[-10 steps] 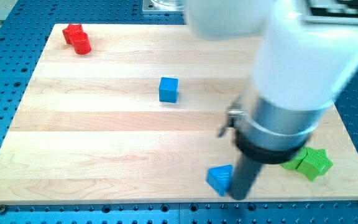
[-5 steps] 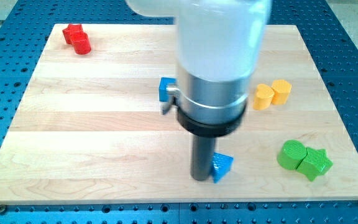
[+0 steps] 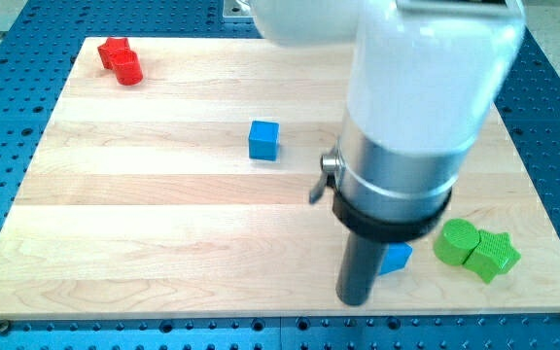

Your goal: Place the blue blocks at the center of the board

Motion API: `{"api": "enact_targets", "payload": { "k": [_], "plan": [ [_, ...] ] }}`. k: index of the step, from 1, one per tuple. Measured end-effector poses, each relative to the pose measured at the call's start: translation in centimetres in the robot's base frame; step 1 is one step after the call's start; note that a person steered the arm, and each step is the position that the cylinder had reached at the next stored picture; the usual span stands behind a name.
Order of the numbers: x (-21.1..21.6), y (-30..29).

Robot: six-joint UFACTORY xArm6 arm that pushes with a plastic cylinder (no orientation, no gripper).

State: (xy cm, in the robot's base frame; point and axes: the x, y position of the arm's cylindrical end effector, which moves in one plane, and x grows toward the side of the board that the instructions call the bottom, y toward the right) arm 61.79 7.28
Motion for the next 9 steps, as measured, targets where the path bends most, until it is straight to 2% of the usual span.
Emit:
{"api": "enact_targets", "payload": {
  "k": [1,2,3,5,6,7,8,9],
  "plan": [
    [0.0,0.2],
    [-1.5,4.2],
    [-3.6,0.3],
    [-1.6,7.1],
    [-4.7,2.6],
    [-7.8,-4.4],
    [-4.5,0.3],
    [-3.7,4.6]
  ]
}}
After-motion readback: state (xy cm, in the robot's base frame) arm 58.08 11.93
